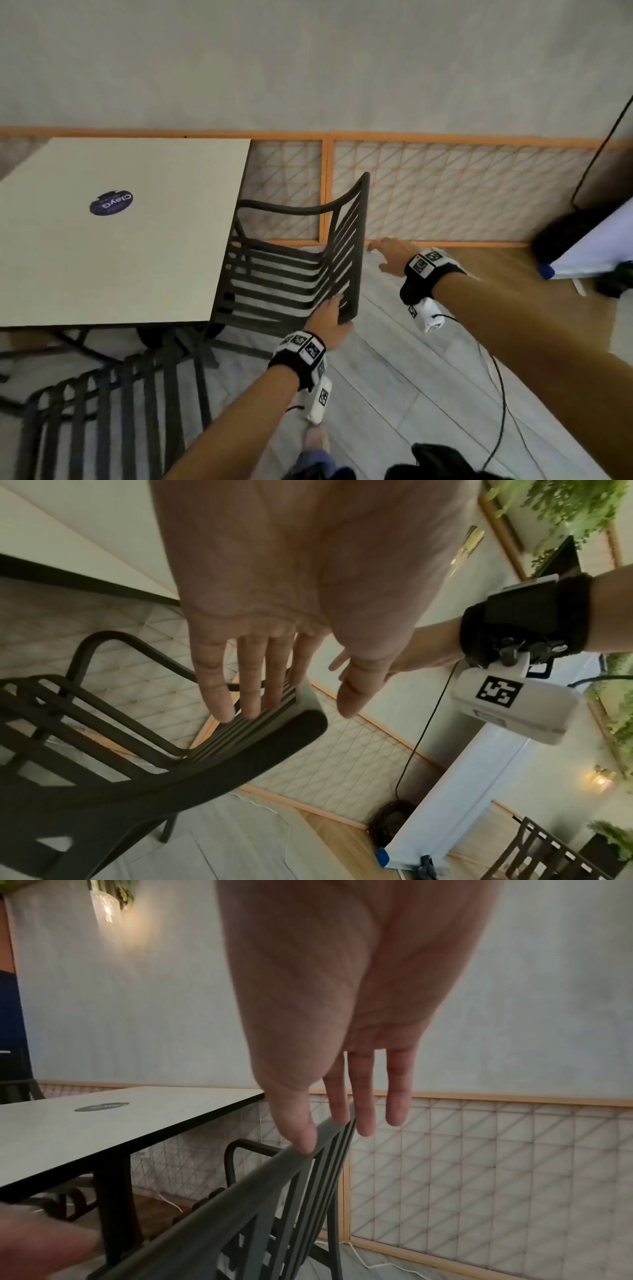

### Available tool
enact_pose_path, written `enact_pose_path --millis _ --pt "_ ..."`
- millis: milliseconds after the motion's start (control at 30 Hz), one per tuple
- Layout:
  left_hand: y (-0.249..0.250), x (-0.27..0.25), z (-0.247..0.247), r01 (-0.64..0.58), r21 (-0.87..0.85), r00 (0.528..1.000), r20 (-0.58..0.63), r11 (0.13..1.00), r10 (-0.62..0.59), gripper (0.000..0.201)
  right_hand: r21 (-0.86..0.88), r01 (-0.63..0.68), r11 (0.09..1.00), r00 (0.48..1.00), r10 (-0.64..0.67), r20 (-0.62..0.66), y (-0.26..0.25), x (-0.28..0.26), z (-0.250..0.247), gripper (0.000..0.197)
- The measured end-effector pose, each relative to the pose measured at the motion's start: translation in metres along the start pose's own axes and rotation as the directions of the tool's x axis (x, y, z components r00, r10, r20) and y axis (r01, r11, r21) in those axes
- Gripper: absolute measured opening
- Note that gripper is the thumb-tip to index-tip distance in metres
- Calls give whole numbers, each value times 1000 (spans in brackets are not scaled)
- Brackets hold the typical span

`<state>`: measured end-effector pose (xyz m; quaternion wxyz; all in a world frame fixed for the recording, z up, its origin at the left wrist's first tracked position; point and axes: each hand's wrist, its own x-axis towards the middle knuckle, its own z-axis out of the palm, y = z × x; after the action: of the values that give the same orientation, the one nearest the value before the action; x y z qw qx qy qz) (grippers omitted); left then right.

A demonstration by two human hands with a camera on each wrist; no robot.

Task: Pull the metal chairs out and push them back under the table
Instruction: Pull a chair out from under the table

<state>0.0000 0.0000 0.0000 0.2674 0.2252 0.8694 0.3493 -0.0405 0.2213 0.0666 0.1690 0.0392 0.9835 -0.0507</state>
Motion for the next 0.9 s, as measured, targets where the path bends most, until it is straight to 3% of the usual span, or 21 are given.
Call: enact_pose_path --millis 200,400,600,667,767,833,900 --pt "13 75 -2 76 6 992 96 997 -76 86 -148 71 986 997 -76 -27 24 73 0 63" --pt "28 118 1 114 168 990 62 979 -126 93 -371 89 924 985 -136 -103 62 149 0 66" --pt "52 113 18 206 332 971 -189 921 -149 95 -435 272 858 943 -329 -60 101 228 -18 51" --pt "54 112 26 251 246 959 -197 936 -205 87 -410 346 844 923 -386 -14 107 247 -22 41" --pt "51 124 26 327 -53 940 -83 944 -330 84 -388 390 835 918 -388 88 105 270 -27 28" --pt "51 130 26 360 -159 925 -67 920 -373 81 -394 398 828 917 -365 159 105 283 -30 28" --pt "51 136 27 381 -209 912 -72 900 -403 80 -359 400 843 917 -369 153 110 297 -31 31"
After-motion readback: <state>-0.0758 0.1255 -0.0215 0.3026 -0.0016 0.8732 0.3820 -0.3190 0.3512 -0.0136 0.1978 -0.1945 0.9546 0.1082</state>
